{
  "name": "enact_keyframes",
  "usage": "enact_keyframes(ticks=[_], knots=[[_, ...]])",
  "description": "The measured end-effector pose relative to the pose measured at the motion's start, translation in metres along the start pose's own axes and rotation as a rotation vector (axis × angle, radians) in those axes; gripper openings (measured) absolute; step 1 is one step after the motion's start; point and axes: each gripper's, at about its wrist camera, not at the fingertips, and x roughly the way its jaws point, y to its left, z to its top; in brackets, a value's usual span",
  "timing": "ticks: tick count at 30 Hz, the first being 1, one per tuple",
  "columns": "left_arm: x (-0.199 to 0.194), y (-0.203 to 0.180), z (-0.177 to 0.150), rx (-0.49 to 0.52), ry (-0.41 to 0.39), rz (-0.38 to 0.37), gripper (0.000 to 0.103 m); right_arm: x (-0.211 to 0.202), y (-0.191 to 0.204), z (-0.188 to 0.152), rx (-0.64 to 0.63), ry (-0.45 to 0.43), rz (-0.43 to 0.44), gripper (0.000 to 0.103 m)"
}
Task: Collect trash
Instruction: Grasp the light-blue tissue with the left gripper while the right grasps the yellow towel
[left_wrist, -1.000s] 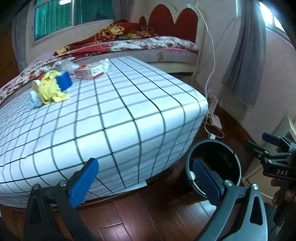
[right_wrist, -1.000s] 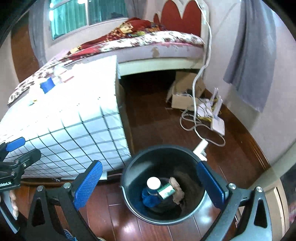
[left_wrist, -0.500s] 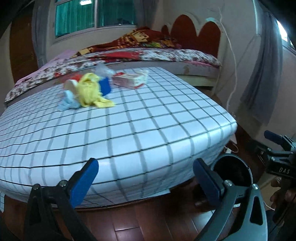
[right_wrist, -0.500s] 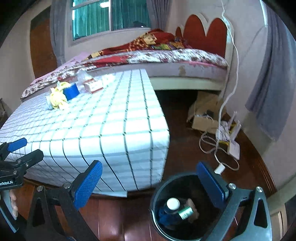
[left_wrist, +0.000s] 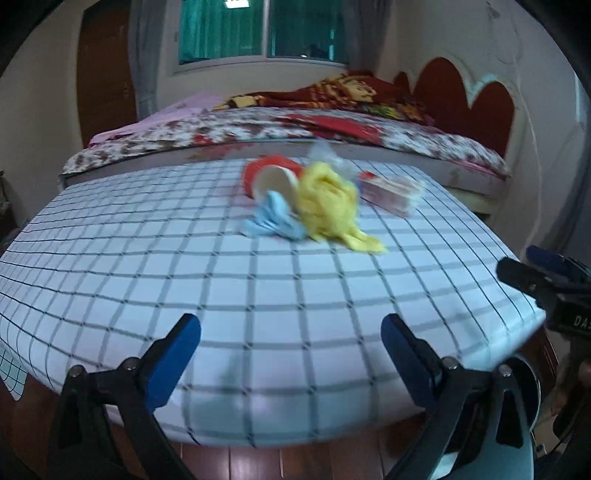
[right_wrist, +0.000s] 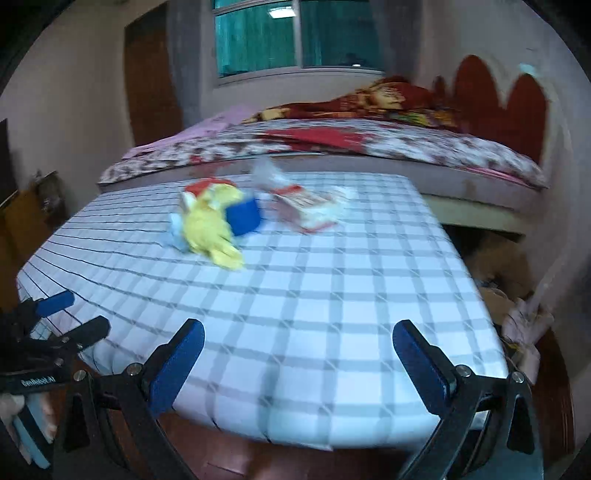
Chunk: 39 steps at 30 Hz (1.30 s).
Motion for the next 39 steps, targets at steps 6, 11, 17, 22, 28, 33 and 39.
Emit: enact_keyframes(ticks=[6, 11, 17, 22, 28, 33, 39], knots=[[0.026, 0.035, 0.018, -0.027, 0.002, 0.028, 0.094, 0.059, 0.044, 0.041, -0.037, 0.030, 0.068, 0.101], [0.052, 0.054, 0.023, -0.051, 0.034, 0.023, 0.089, 0.109, 0.069, 0.063, -0.046, 0.063, 0.088, 0.093], [0.072, 0.067, 0.028, -0.075, 0.058, 0.012, 0.089, 0.159, 0.087, 0.079, -0.035, 0.124, 0.089, 0.088], [0.080, 0.067, 0.029, -0.081, 0.068, -0.004, 0.089, 0.188, 0.086, 0.081, -0.002, 0.172, 0.132, 0.053], [0.082, 0.060, 0.034, -0.081, 0.059, -0.039, 0.089, 0.158, 0.084, 0.075, -0.035, 0.102, 0.168, 0.029], [0.097, 0.038, 0.047, -0.052, 0.073, -0.087, 0.085, 0.126, 0.062, 0.072, -0.041, 0.022, 0.100, 0.029], [0.125, 0.016, 0.068, -0.025, 0.106, -0.081, 0.083, 0.125, 0.025, 0.075, 0.009, 0.029, 0.007, 0.029]])
